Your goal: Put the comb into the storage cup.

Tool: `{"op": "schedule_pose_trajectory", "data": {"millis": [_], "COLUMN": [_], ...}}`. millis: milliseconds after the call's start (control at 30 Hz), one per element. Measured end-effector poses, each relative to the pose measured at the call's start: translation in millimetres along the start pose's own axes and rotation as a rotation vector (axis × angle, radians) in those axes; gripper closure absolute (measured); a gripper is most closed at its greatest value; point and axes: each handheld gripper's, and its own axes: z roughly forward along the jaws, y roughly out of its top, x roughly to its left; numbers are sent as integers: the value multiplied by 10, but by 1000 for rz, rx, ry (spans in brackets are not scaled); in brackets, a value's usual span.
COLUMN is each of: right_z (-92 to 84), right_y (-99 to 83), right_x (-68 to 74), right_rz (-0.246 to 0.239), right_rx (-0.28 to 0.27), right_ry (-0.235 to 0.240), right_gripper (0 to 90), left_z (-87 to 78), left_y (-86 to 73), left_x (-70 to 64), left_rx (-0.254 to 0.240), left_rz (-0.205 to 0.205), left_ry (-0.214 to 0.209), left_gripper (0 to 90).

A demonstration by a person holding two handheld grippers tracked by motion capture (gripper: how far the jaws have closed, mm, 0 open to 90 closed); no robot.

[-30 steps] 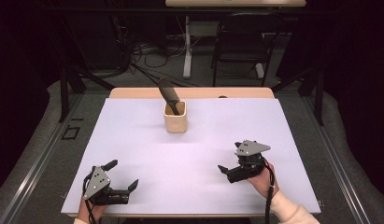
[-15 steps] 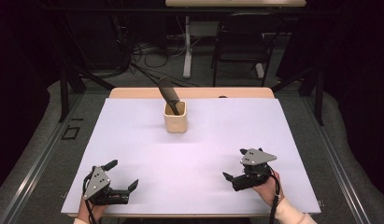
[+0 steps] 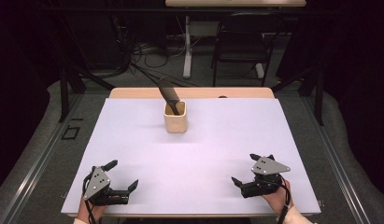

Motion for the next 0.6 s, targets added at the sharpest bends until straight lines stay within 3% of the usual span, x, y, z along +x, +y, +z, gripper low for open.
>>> {"op": "schedule_pose_trajectory", "data": {"millis": [600], "right_z": [-59], "right_y": [-150], "right_x": [25], "right_rz": [27], "right_rx": [45], "right_ry": [-6], "right_gripper": [0], "left_z": [9], "left_y": [-4], "left_x": [-9], "left_rx": [9], "left_rz": [4], "left_ry": [-1], "left_gripper": [2]}}
